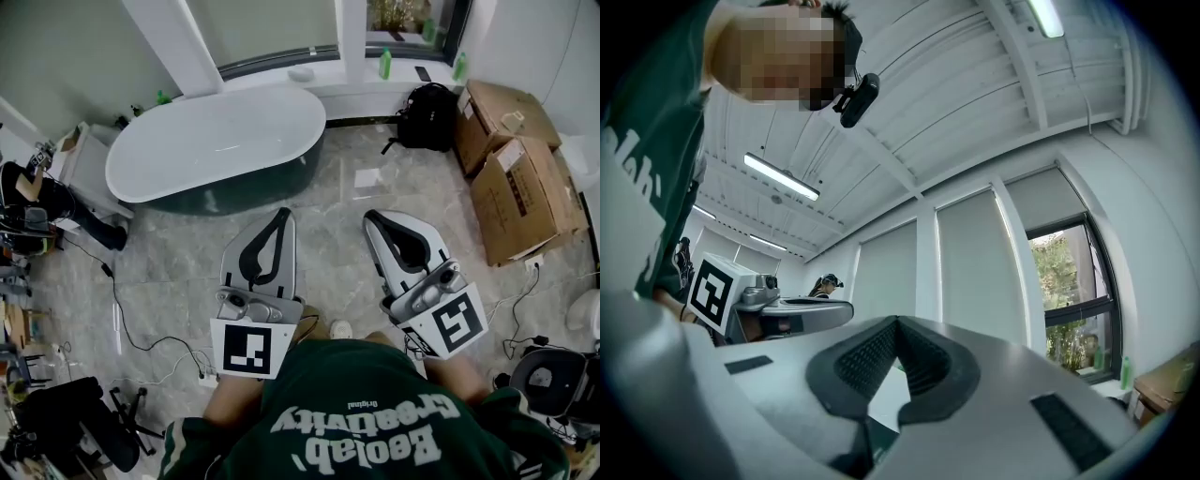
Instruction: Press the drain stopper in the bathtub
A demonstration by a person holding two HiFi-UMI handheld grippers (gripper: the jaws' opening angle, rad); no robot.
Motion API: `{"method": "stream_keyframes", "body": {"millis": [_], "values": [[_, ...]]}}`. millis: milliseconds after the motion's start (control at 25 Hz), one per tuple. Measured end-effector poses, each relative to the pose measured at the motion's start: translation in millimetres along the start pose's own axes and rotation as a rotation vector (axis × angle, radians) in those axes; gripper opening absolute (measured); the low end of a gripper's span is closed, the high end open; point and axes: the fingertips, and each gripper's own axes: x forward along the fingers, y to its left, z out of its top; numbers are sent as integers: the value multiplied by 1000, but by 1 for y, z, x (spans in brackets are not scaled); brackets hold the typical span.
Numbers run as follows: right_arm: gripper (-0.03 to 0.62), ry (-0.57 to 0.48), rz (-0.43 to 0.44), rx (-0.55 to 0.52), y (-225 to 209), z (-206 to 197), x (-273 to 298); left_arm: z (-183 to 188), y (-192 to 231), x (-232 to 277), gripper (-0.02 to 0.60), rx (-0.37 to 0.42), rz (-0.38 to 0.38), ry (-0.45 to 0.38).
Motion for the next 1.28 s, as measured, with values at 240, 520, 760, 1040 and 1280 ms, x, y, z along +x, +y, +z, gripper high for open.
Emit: {"method": "stream_keyframes", "body": {"millis": [240,520,760,1040,1280], "values": [[14,-10,7,-1,0,1,6,2,3,4,3,18,-14,3],[14,-8,8,-12,-10,-6,14,3,6,21,3,43,-32,-19],[14,-2,-5,-23,-25,-23,25,-10,20,39,3,57,-11,-39],[14,-2,-29,-35,-48,-46,56,-32,59,68,3,45,10,-61],[14,18,-38,-27,-80,-67,110,-55,103,112,3,76,11,-41]]}}
